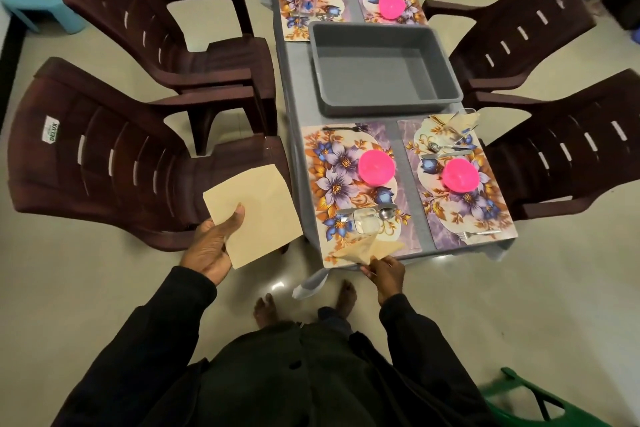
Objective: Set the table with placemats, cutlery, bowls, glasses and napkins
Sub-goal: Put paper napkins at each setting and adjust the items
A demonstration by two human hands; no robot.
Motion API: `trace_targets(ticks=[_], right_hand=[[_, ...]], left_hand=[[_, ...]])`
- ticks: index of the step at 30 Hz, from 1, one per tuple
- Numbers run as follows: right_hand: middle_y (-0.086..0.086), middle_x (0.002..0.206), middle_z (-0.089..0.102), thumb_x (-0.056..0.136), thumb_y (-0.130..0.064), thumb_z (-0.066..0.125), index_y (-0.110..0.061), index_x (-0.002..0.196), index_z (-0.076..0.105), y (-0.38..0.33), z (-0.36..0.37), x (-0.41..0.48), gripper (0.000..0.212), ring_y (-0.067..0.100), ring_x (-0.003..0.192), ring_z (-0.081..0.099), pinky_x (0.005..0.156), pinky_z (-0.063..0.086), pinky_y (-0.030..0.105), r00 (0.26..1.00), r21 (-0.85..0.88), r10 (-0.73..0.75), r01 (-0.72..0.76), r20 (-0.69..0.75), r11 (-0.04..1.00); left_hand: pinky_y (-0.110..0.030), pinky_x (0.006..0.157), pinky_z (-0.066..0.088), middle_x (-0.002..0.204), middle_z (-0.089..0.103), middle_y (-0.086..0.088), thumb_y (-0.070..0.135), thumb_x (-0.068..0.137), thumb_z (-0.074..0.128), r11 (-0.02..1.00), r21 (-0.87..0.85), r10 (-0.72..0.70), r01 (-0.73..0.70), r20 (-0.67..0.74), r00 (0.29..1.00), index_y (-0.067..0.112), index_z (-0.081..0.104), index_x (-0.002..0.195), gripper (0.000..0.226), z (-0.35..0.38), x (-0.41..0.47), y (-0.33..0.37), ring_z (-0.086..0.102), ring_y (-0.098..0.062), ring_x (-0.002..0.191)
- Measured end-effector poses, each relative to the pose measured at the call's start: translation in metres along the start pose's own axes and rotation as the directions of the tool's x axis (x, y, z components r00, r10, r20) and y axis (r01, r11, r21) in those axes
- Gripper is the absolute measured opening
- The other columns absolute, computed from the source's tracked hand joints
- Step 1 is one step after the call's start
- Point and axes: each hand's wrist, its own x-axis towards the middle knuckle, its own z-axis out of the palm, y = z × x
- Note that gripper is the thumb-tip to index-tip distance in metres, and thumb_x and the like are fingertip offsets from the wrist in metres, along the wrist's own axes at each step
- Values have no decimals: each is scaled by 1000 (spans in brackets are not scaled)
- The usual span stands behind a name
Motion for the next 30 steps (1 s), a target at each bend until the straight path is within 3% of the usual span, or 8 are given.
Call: trace_targets(ticks=[4, 9, 15, 19, 23, 25, 28, 30], right_hand=[[15, 128, 67, 95, -9, 68, -9, 131, 59, 0, -8, -7, 38, 32, 119, 64, 96, 54, 42, 978, 212, 71, -113, 196, 971], [16, 129, 65, 88, 1, 73, -6, 134, 55, 0, -6, -6, 51, 32, 114, 65, 90, 59, 45, 981, 254, 103, -144, 166, 956], [17, 125, 68, 20, -20, 106, -8, 128, 58, 11, -14, 0, 118, 36, 118, 64, 84, 62, 48, 971, 356, 89, -165, 221, 920], [18, 135, 64, 55, -9, 94, -10, 130, 57, 14, -23, -5, 84, 37, 123, 62, 97, 55, 54, 966, 317, 109, -182, 235, 931], [16, 135, 64, 45, -16, 104, -12, 138, 54, 17, -25, -1, 106, 37, 127, 60, 108, 46, 59, 946, 347, 98, -208, 309, 915], [15, 134, 65, 57, -13, 99, -13, 137, 55, 14, -17, -3, 91, 36, 124, 62, 104, 51, 55, 949, 334, 88, -191, 301, 923], [10, 121, 70, 81, -3, 81, -15, 118, 63, 14, -1, -1, 43, 31, 112, 68, 94, 58, 50, 989, 289, 54, -92, 136, 953], [8, 116, 72, 79, -4, 84, -14, 116, 65, 14, 9, 6, 42, 31, 107, 70, 90, 59, 54, 1000, 203, 20, -21, 8, 979]], left_hand=[[-44, 88, 59, 121, 74, -8, 10, 101, 58, 1000, -5, -8, 8, 17, 1000, 17, 67, 124, 25, 4, 2, -3, 72, -21, 109], [-46, 87, 59, 120, 75, -7, 11, 99, 61, 1000, -2, -22, 22, 12, 1000, 19, 66, 124, 26, 9, 5, -5, 73, -21, 107], [-45, 87, 60, 126, 72, -8, 13, 99, 61, 1000, 16, -21, 21, 17, 1000, 17, 59, 138, 39, 9, 5, -5, 72, -22, 110], [-45, 89, 59, 125, 72, -9, 12, 99, 61, 1000, 4, -17, 17, 11, 1000, 16, 63, 132, 33, 11, 5, -6, 71, -22, 111], [-46, 90, 59, 126, 72, -10, 11, 99, 61, 1000, 1, -13, 13, 7, 1000, 14, 61, 135, 36, 10, 4, -7, 70, -24, 113], [-47, 89, 59, 125, 72, -10, 10, 99, 61, 1000, 3, -11, 11, 8, 1000, 15, 62, 133, 34, 10, 2, -7, 71, -23, 111], [-46, 87, 60, 122, 74, -9, 10, 100, 60, 1000, 12, -6, 6, 7, 1000, 16, 64, 130, 31, 10, 0, -7, 72, -23, 108], [-46, 89, 59, 121, 74, -8, 10, 100, 60, 1000, 11, 0, 0, 5, 1000, 17, 65, 127, 28, 9, -1, -7, 72, -22, 108]])
